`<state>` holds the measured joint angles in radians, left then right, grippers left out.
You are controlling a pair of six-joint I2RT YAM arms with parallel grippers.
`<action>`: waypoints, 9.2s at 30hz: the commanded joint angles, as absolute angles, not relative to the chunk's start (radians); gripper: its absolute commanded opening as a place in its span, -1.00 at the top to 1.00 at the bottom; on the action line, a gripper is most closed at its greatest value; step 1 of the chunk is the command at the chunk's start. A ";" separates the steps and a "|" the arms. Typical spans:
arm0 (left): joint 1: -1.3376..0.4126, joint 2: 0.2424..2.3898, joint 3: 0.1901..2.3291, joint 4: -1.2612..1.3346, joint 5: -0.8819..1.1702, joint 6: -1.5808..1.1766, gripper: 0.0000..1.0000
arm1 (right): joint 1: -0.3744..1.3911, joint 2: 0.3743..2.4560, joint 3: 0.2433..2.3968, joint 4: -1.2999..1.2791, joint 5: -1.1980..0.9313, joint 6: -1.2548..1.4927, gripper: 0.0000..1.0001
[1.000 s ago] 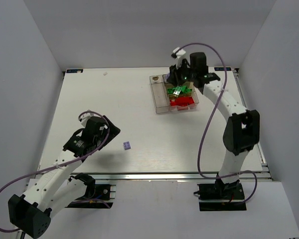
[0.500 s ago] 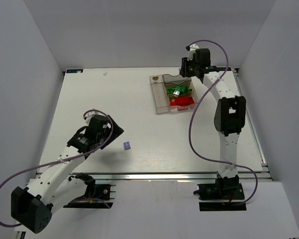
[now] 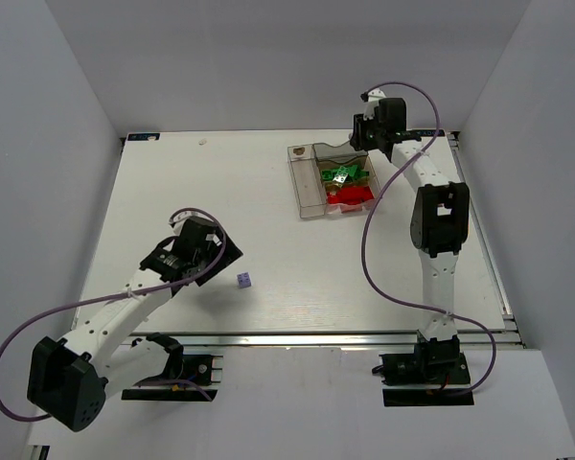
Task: Sort the legos into containers by color
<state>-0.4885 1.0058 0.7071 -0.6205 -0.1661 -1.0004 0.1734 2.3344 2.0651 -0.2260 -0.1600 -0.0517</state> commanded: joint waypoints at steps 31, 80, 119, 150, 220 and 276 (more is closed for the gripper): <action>-0.541 1.451 0.923 -0.725 -0.118 -0.925 -0.48 | 0.104 1.764 1.429 0.028 -0.880 -0.170 -0.12; -0.580 2.490 2.309 0.143 -0.051 -0.614 1.00 | 0.052 1.296 0.881 -0.032 -0.629 -0.088 1.00; -0.580 2.499 2.332 0.041 -0.181 -0.577 -0.29 | 0.052 1.262 0.877 -0.032 -0.661 -0.090 1.00; 0.012 1.598 1.269 -1.140 -0.447 -0.689 -0.96 | 0.371 1.569 1.103 -0.190 -0.727 -0.359 0.53; -0.211 1.560 1.275 -0.430 0.338 -0.701 1.00 | 0.434 1.633 1.248 -0.241 -0.989 -0.199 -0.79; -0.399 1.641 1.402 -0.549 -0.040 -0.627 1.00 | 0.347 1.750 1.431 -0.210 -0.559 0.194 1.00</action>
<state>-0.3908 1.7046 1.4242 -0.5392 -0.0185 -0.6502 0.3397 1.7374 1.3930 -0.2329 -0.6128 0.2962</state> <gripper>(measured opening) 0.386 0.419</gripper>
